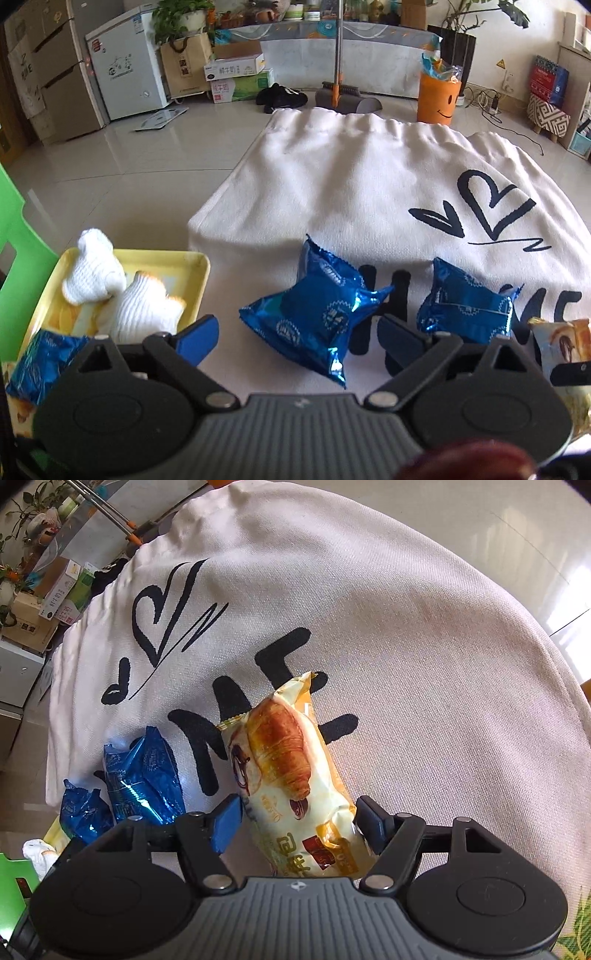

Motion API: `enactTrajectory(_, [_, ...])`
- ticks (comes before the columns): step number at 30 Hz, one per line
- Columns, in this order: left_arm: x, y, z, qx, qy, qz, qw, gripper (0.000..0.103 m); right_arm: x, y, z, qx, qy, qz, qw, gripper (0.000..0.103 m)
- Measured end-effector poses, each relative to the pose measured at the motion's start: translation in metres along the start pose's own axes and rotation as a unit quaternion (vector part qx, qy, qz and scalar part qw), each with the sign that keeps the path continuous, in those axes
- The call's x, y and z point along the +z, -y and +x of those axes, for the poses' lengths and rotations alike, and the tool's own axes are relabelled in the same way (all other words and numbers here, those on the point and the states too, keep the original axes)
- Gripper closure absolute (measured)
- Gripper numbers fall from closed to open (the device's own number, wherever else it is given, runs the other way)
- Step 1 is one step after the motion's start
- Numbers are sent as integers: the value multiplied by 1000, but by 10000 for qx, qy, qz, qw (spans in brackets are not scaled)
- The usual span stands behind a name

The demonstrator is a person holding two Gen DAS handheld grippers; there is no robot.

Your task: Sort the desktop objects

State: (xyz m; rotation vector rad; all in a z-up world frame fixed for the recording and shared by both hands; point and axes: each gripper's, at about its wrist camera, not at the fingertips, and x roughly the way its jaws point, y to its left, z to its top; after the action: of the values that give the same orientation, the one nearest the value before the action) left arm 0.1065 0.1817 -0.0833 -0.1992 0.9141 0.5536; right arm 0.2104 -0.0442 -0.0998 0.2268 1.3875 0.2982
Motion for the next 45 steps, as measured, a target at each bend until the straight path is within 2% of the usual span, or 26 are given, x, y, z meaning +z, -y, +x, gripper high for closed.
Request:
enactTrajectory(6, [5, 12, 21, 107, 21, 709, 9974, 7, 1, 0, 0, 2, 20, 32, 10000, 34])
enactTrajectory(10, [5, 19, 33, -51, -35, 824, 9966, 7, 1, -1, 0, -21, 41, 13, 10000, 34])
enactTrajectory(13, [1, 24, 43, 17, -93, 933, 9956, 7, 1, -2, 1, -23, 45, 5, 10000, 34])
enactTrajectory(15, [0, 26, 48, 80, -152, 887, 9959, 10, 1, -2, 1, -25, 48, -9, 10000, 34])
enactTrajectory(19, [-1, 22, 47, 58, -186, 595, 9980, 25, 2, -4, 2, -65, 69, -66, 9999, 34])
enactTrajectory(24, [-6, 16, 34, -10, -220, 276, 9994, 32, 3, -5, 2, -46, 62, -100, 9999, 34])
enactTrajectory(32, [-33, 11, -1, -402, -706, 14, 9967, 33, 5, -4, -3, 115, 31, -136, 9998, 34])
enactTrajectory(38, [-72, 13, -31, -355, -930, 45, 9950, 32, 3, -4, -1, 209, -118, -232, 9994, 34])
enactTrajectory(43, [-76, 18, -31, -354, -977, 155, 9945, 18, 2, -5, -5, 9, 4, -418, 9991, 33])
enactTrajectory(45, [-74, 18, -28, -367, -1004, 90, 9942, 12, 3, -7, -5, -91, 62, -533, 9985, 28])
